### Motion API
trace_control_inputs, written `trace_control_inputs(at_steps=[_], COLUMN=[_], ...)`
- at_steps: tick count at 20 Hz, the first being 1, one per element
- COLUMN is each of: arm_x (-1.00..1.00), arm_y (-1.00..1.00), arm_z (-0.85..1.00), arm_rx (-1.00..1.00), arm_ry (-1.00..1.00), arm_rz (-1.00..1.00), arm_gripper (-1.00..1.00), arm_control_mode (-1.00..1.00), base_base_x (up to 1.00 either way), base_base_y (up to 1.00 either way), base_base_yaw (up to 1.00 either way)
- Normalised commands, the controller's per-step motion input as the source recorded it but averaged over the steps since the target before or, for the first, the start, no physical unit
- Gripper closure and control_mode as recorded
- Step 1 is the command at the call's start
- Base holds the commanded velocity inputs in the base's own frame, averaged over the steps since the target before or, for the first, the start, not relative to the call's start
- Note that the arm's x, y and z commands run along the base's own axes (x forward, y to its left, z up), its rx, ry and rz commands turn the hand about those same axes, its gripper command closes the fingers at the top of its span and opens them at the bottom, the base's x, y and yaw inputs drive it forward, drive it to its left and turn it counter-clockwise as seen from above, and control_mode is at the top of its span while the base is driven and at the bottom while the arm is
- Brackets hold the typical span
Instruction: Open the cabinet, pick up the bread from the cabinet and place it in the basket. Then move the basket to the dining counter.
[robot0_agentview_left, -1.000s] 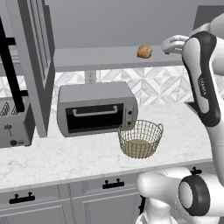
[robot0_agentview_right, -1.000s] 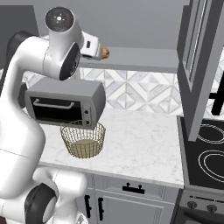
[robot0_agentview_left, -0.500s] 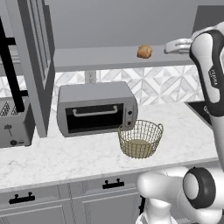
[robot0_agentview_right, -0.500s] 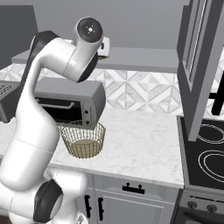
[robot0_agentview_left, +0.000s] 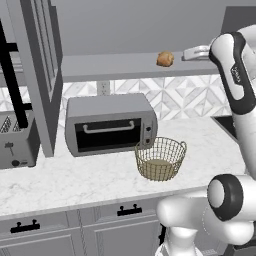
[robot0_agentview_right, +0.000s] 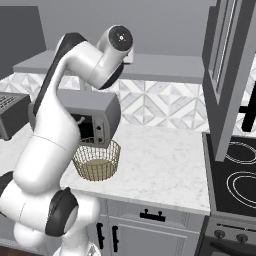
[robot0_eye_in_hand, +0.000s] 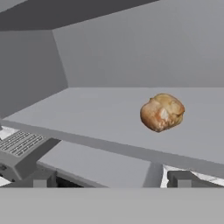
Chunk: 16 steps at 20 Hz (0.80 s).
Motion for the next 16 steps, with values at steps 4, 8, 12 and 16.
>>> trace_control_inputs(at_steps=[4,8,12,16], arm_x=[0.55,0.51,0.44,0.29], arm_y=[-0.05,0.0,0.0,0.0], arm_z=[-0.05,-0.04,-0.06,-0.14], arm_rx=[0.0,0.0,0.0,-0.02], arm_ry=[0.0,0.0,0.0,0.0], arm_rz=[0.06,0.04,0.01,0.0], arm_gripper=[-1.0,-1.0,-1.0,-1.0], arm_control_mode=[-1.0,-1.0,-1.0,-1.0], base_base_x=[0.0,0.0,0.0,0.0], base_base_y=[0.0,0.0,0.0,0.0], base_base_yaw=[0.0,0.0,0.0,0.0])
